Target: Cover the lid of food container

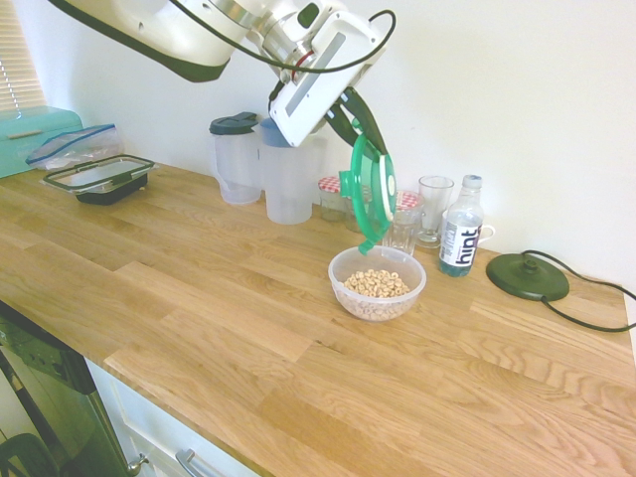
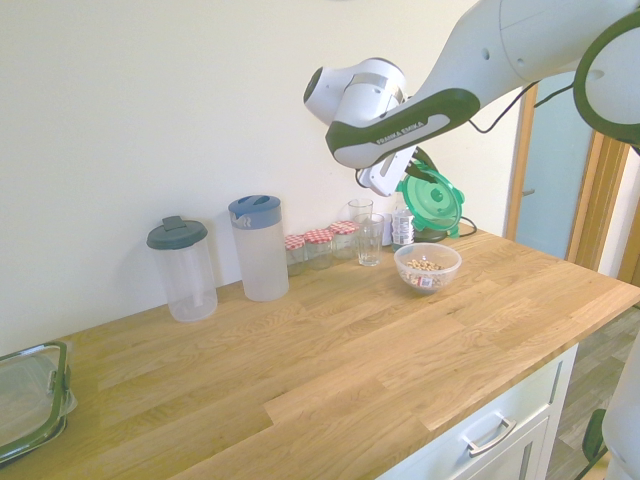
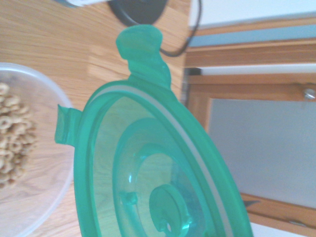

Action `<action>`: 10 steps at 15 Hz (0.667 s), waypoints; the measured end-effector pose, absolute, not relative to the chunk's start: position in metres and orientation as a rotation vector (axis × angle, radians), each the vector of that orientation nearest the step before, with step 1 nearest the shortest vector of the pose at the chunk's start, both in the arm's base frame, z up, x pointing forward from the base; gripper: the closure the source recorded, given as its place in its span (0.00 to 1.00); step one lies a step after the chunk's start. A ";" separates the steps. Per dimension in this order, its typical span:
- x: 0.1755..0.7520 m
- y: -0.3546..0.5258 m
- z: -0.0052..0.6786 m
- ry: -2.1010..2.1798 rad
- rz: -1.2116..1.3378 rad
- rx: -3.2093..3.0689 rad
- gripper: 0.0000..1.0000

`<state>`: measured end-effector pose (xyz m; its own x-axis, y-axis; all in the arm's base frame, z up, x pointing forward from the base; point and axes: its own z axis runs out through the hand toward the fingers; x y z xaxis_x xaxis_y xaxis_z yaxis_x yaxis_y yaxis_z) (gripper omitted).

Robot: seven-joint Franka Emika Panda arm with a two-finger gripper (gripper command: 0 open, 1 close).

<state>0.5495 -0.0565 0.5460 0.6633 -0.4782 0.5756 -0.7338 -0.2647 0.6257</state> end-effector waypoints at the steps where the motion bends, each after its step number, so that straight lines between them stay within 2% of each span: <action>1: 0.546 -0.056 0.540 -0.954 0.343 1.855 1.00; 10: 0.561 -0.049 0.455 -0.903 0.505 1.462 1.00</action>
<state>0.5607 -0.0488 0.4553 0.5934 -0.2264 0.7725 -0.7766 0.0916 0.6234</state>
